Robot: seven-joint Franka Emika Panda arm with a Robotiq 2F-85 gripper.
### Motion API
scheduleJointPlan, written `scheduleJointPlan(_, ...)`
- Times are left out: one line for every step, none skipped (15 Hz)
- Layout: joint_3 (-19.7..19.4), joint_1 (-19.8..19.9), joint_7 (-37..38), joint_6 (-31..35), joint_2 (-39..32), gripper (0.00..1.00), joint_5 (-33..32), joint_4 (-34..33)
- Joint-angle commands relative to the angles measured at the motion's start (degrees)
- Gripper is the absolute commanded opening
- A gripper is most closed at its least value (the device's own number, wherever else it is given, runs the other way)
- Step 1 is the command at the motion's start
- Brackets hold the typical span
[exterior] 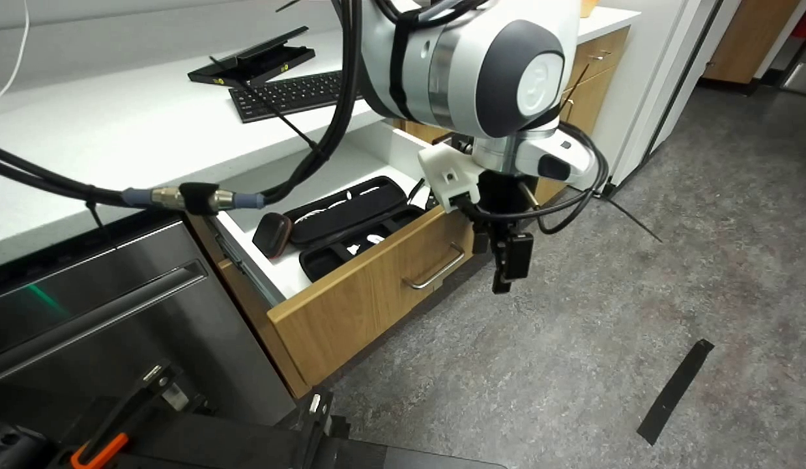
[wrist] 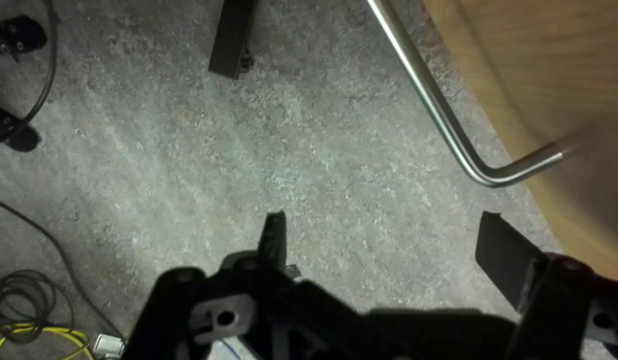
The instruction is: Close the drawer
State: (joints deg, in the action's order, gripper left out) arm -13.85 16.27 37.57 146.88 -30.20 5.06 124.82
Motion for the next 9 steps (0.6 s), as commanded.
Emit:
scheduleJointPlan(4.33,2.22,-8.81,-6.4,0.11,1.0,9.71,-4.78)
scheduleJointPlan(4.67,1.61,-10.28,-7.6,0.01,1.0,11.08,-5.79)
scheduleJointPlan(4.84,0.81,-11.45,-8.88,-0.05,1.0,11.87,-6.72)
scheduleJointPlan(4.81,-0.37,-11.63,-9.84,-0.6,1.0,11.75,-7.96)
scheduleJointPlan(4.72,-1.4,-11.22,-10.65,-0.9,1.0,11.32,-8.87)
scheduleJointPlan(4.57,-2.49,-10.22,-11.44,-1.18,1.0,10.64,-9.74)
scheduleJointPlan(4.86,-3.06,-10.37,-13.41,-1.25,1.0,10.46,-10.57)
scheduleJointPlan(3.33,-2.91,-10.16,-10.23,-0.21,1.0,10.36,-7.76)
scheduleJointPlan(3.56,-3.55,-10.11,-11.21,-0.25,1.0,10.29,-8.38)
